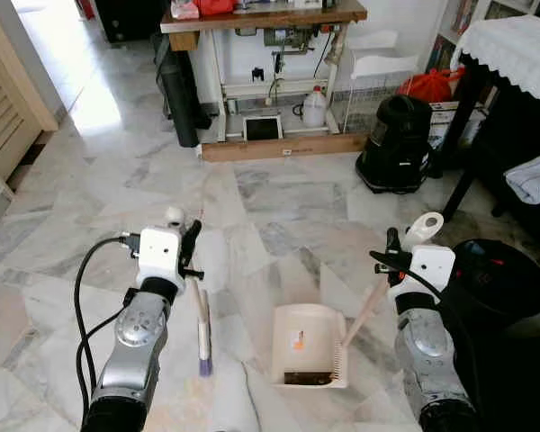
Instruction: Sweep floor
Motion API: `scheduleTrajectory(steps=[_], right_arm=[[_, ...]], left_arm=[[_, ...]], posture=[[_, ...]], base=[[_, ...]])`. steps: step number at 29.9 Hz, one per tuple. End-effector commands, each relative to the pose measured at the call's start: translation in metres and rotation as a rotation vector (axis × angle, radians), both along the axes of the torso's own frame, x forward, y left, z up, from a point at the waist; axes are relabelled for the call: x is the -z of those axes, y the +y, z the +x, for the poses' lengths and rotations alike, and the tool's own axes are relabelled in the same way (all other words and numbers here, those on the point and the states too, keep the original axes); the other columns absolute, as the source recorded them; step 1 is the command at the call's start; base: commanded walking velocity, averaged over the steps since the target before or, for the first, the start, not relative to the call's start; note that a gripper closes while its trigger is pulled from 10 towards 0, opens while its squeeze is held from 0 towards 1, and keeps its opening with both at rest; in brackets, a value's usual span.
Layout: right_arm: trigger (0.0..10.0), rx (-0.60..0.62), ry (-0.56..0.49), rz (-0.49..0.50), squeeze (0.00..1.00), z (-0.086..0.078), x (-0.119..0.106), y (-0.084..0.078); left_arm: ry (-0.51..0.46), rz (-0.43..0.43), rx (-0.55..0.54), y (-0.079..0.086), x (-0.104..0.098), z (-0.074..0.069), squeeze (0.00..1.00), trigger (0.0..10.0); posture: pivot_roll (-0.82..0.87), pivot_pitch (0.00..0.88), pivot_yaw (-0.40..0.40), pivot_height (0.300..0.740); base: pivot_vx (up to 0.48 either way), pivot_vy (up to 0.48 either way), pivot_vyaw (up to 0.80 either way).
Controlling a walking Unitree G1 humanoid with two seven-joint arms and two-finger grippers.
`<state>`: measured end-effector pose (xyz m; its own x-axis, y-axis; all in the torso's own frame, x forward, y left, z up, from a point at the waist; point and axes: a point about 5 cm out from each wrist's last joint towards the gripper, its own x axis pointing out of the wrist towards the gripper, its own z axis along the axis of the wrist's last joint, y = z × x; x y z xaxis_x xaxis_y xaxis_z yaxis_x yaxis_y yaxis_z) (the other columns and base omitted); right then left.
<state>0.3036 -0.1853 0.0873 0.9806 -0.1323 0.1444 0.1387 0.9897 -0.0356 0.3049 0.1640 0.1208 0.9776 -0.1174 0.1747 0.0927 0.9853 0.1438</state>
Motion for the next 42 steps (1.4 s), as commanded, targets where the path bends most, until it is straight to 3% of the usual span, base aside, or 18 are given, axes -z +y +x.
scheduleTrajectory(steps=[1, 8, 17, 27, 42], right_arm=[[10.0, 0.001, -0.059, -0.004, 0.00, 0.000, -0.014, 0.002], [10.0, 0.026, -0.070, -0.002, 0.00, -0.011, -0.017, 0.002], [10.0, 0.029, -0.044, 0.001, 0.00, -0.020, -0.016, 0.003], [10.0, 0.009, -0.029, 0.023, 0.00, -0.018, -0.020, 0.012], [10.0, 0.010, -0.019, 0.032, 0.00, -0.018, -0.022, 0.012]], left_arm=[[-0.067, 0.017, 0.001, 0.001, -0.010, -0.001, 0.00, 10.0], [-0.055, 0.031, 0.004, 0.006, -0.008, -0.003, 0.00, 10.0], [-0.041, 0.027, 0.016, -0.001, -0.003, -0.008, 0.00, 10.0], [-0.031, 0.037, 0.010, 0.002, -0.003, -0.010, 0.00, 10.0], [-0.022, 0.038, -0.021, 0.006, -0.003, -0.011, 0.00, 10.0]], posture=[[0.05, 0.000, 0.050, 0.740], [0.02, 0.000, 0.069, 0.740], [0.02, 0.000, 0.071, 0.740], [0.02, 0.007, 0.075, 0.740], [0.03, 0.038, 0.077, 0.740]], base=[[0.000, 0.000, 0.00], [0.000, 0.000, 0.39], [0.000, 0.000, 0.80], [0.000, 0.000, 0.80], [0.000, 0.000, 0.80]])
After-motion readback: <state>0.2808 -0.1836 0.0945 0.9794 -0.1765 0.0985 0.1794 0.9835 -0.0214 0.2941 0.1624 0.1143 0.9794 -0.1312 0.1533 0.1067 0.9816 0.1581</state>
